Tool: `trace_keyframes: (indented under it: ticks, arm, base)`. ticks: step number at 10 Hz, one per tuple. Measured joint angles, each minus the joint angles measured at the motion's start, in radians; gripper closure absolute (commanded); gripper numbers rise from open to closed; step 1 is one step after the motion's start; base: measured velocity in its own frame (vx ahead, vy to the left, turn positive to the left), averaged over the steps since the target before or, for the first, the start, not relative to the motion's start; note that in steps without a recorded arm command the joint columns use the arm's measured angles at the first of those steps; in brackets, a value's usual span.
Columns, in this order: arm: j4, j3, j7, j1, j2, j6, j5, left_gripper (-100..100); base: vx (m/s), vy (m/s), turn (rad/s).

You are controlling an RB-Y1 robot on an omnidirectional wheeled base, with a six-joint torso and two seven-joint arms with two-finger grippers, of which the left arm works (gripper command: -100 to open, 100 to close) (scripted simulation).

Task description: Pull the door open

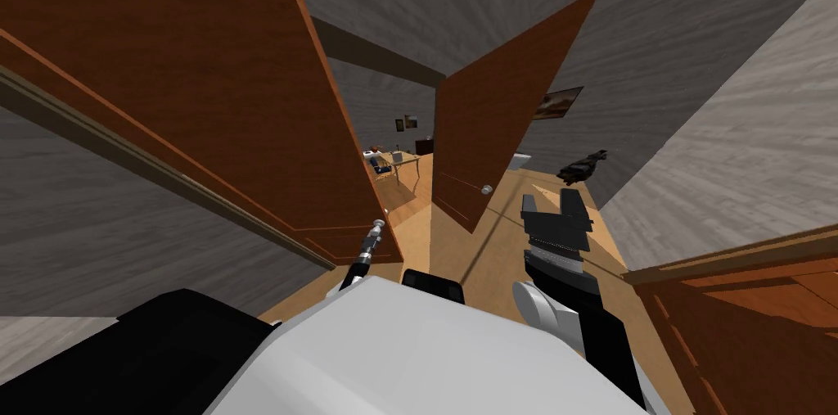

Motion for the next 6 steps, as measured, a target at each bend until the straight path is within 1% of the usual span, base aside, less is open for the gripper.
trace_keyframes:
  ticks: [1,2,6]
  arm:
    - [-0.001,-0.007,0.006,0.005,0.007,-0.004,-0.002,100]
    - [0.001,-0.016,0.016,0.007,0.014,-0.016,-0.005,100]
    - [0.007,-0.055,0.054,0.026,0.045,-0.055,-0.019,100]
  base:
    - [-0.253,0.06,-0.165]
    - [-0.22,0.029,-0.139]
    - [-0.192,0.03,-0.125]
